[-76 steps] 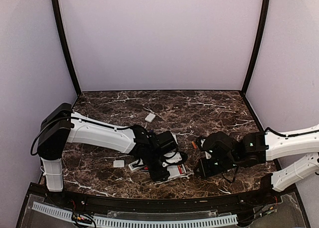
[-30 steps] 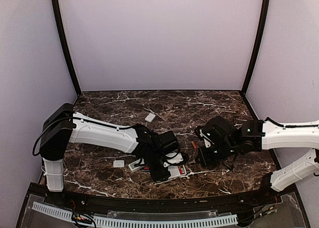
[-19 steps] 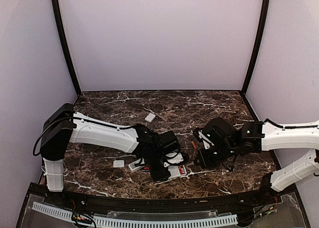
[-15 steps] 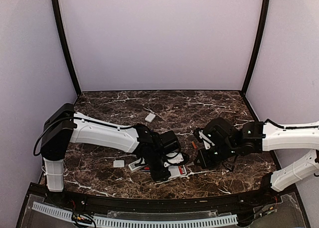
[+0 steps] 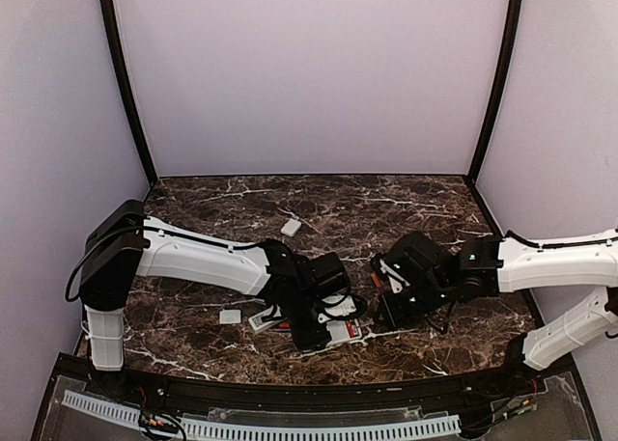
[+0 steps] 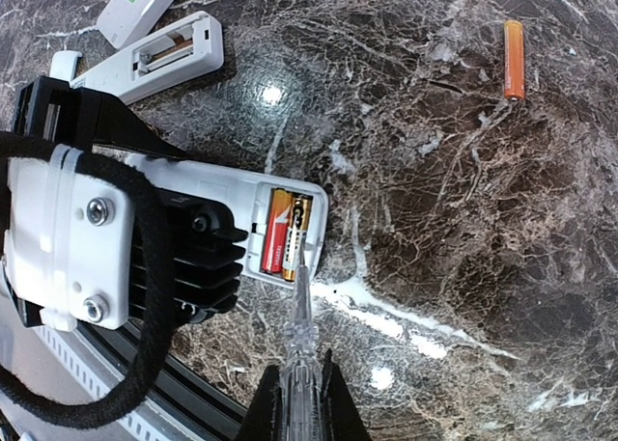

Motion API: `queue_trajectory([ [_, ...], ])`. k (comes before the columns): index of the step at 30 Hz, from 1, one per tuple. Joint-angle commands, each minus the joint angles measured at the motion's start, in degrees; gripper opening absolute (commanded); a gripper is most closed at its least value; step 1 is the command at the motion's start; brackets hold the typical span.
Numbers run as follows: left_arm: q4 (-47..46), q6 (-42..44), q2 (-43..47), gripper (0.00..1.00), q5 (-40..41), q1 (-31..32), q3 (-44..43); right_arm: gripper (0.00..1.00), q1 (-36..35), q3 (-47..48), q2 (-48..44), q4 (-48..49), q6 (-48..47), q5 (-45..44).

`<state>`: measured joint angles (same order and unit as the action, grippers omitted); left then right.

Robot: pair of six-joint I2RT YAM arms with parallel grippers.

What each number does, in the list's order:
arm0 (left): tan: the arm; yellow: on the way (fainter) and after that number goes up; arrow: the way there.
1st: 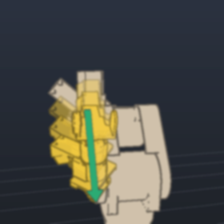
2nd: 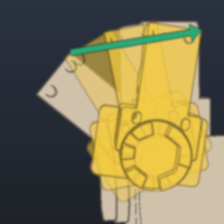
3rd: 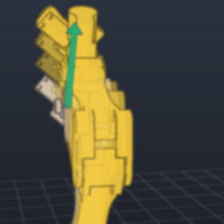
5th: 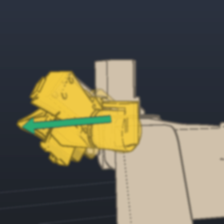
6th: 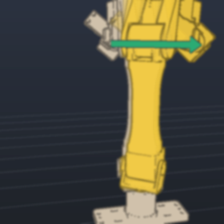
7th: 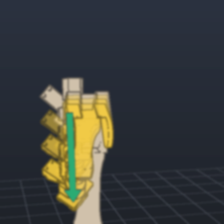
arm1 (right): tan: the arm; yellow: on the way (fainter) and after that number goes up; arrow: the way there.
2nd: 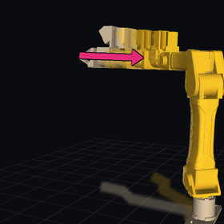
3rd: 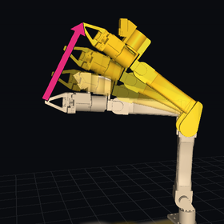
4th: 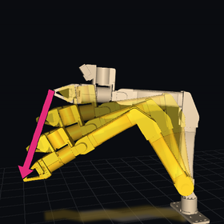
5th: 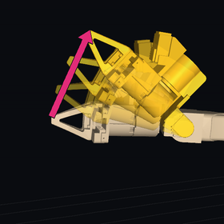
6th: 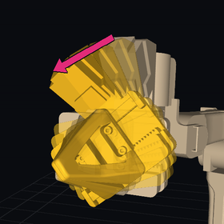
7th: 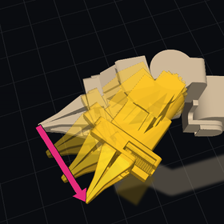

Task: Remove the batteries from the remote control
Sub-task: Remove the battery from the remote control without the battery cover.

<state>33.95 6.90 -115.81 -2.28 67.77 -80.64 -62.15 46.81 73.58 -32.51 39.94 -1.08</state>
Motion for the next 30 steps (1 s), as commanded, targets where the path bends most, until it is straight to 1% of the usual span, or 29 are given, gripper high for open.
queue_trajectory([
  [1, 0.5, 0.7, -3.3, 0.20, 1.1, 0.4, 0.5, 0.00, -0.7, 2.5, 2.3, -2.2, 0.6, -1.2],
  [4, 0.6, 0.7, -3.3, 0.20, 0.9, 0.4, 0.5, 0.00, -1.0, 3.9, 4.4, -4.3, 0.8, -2.0],
  [6, 0.6, 0.7, -3.3, 0.19, 0.9, 0.4, 0.4, 0.00, -1.1, 3.8, 5.7, -3.9, 1.2, -1.3],
  [11, 0.9, 0.7, -3.3, 0.19, 0.7, 0.4, 0.3, 0.00, -1.1, 3.0, 8.3, -0.2, 2.3, 0.8],
  [15, 1.4, 0.5, -3.3, 0.17, 0.5, 0.4, -0.1, 0.00, -0.4, 0.8, 9.9, 5.2, 2.8, 5.1],
  [20, 0.6, 0.5, -3.3, 0.17, 0.2, 0.4, 0.8, 0.00, 1.0, -3.4, 8.5, 13.4, 4.1, 9.1],
  [30, 0.3, 0.7, -3.8, 0.17, 0.9, 0.4, 0.8, 0.00, 5.9, -9.1, 1.1, 23.1, 4.5, 18.7],
])
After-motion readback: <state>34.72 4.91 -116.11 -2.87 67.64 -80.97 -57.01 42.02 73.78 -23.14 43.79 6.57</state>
